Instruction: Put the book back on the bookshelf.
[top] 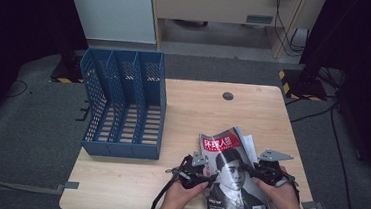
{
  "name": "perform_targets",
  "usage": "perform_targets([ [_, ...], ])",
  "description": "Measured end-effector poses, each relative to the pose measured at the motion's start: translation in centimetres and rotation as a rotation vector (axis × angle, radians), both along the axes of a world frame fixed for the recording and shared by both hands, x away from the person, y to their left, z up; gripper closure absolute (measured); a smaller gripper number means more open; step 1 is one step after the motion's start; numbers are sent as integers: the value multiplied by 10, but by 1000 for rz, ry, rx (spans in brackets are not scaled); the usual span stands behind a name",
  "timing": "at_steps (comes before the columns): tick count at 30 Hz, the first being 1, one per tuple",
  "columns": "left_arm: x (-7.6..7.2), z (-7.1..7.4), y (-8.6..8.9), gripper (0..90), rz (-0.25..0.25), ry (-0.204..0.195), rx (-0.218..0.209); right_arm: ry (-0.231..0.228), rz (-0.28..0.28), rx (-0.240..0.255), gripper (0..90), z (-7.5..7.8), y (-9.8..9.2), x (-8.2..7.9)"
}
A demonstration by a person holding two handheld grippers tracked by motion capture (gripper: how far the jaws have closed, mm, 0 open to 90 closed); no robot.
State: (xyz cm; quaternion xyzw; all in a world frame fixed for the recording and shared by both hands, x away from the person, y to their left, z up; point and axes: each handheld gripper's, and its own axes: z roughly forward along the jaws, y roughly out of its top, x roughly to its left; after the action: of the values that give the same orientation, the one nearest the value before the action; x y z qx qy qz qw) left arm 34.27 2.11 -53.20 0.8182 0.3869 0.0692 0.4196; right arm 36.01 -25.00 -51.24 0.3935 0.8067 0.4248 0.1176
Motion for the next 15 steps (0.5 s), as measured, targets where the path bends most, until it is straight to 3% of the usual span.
perform_targets([
  [2,0,0,0,470,-1,-9,10,2,-3,-33,684,-2,1,1],
  [3,-1,0,0,491,-5,-18,20,-7,-23,-93,526,-5,2,2],
  [4,-1,0,-1,491,-6,-23,26,-7,-23,-93,526,-5,2,2],
  [5,-1,0,-1,498,-6,-28,33,12,-58,-105,407,-6,1,4],
  [6,-1,0,-1,503,-6,-28,33,12,-58,-105,407,-6,1,4],
  [8,-2,1,-2,505,-8,-35,44,6,-107,-119,298,-8,-2,6],
  [9,-2,1,-2,512,-9,-39,48,32,-130,-131,273,-10,-6,8],
  [15,-1,1,-1,535,-12,-36,48,49,-128,-140,191,-15,-5,11],
])
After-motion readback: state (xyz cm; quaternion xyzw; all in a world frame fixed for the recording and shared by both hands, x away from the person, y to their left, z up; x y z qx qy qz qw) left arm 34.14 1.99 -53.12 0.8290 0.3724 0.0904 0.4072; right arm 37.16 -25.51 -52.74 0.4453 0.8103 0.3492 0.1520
